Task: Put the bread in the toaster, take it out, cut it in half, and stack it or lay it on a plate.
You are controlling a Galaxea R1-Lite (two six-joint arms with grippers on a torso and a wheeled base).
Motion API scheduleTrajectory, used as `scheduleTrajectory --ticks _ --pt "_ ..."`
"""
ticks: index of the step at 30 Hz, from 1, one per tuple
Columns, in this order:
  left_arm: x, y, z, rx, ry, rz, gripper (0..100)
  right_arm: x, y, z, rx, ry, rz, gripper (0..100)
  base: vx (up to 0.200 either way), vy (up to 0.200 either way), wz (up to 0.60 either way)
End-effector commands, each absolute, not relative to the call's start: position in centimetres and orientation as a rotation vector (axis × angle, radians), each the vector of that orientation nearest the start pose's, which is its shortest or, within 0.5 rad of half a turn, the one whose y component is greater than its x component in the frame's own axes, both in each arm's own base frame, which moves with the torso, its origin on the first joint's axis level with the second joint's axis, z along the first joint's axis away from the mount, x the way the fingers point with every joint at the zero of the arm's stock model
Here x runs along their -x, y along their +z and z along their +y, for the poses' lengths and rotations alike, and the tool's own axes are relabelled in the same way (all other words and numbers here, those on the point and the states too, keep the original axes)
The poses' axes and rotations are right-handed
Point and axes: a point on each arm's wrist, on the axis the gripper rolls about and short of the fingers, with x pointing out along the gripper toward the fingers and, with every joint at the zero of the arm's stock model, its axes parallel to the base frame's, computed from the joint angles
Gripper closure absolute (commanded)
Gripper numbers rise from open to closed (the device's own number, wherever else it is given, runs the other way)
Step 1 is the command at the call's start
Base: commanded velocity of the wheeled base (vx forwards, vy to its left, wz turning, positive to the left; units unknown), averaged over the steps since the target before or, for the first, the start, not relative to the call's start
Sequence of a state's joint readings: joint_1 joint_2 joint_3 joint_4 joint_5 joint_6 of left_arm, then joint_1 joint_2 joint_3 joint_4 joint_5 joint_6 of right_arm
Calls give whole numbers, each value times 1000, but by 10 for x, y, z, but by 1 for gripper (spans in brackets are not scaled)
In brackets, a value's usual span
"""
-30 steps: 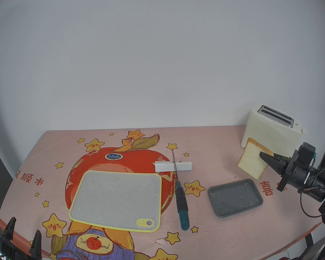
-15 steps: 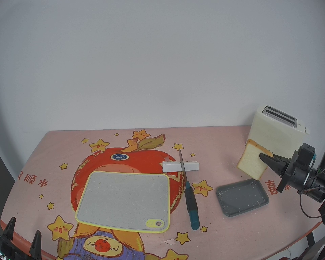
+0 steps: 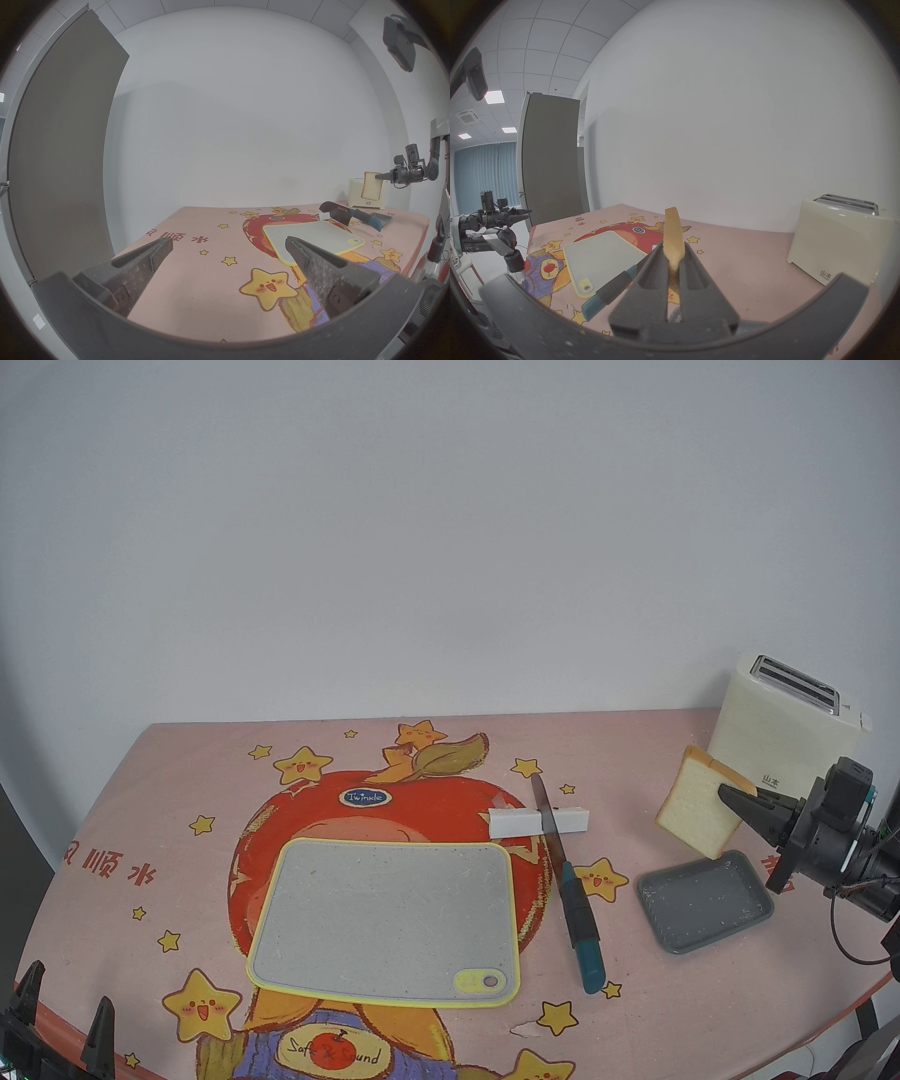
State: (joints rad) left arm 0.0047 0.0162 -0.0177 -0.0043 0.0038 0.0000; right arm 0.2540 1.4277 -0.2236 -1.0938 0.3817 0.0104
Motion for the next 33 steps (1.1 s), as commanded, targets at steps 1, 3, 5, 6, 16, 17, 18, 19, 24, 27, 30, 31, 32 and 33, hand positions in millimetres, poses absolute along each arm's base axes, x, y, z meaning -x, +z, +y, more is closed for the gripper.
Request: scheduleTrajectory --ticks 1,3,5,6,16,17,18,19,24,27,30,31,32,33 --pt "23 76 0 0 9 -2 0 -183 150 56 -18 635 117 100 0 200 0" --pt "23 76 0 2 9 -2 0 -183 150 56 -18 635 117 100 0 200 0" --pt "23 76 0 2 11 -2 0 -183 150 56 -18 635 117 100 0 100 0" --pt "23 76 0 0 11 -2 0 -182 150 56 -18 635 116 100 0 0 0" --pt "23 76 0 2 11 -2 0 -182 148 56 -18 635 122 100 0 60 0" --pt "23 76 0 2 11 -2 0 -182 148 56 -18 635 122 100 0 200 0" --pt "23 76 0 0 11 -2 0 -182 148 56 -18 635 123 100 0 200 0" --pt "23 76 0 0 11 -2 0 -182 148 56 -18 635 123 100 0 200 0" --pt "23 76 0 2 11 -2 0 -182 148 56 -16 635 121 100 0 0 0" --pt "23 76 0 2 11 -2 0 -182 148 56 -11 636 119 100 0 0 0" --pt "23 76 0 2 11 -2 0 -182 148 56 -8 636 121 100 -200 0 0" --pt "23 76 0 2 11 -2 0 -182 148 56 -6 636 121 100 -200 0 0" --pt "23 76 0 3 11 -2 0 -181 148 56 -6 636 119 100 -200 0 0" --pt "23 76 0 3 11 -2 0 -181 148 56 -6 636 119 100 -200 0 0"
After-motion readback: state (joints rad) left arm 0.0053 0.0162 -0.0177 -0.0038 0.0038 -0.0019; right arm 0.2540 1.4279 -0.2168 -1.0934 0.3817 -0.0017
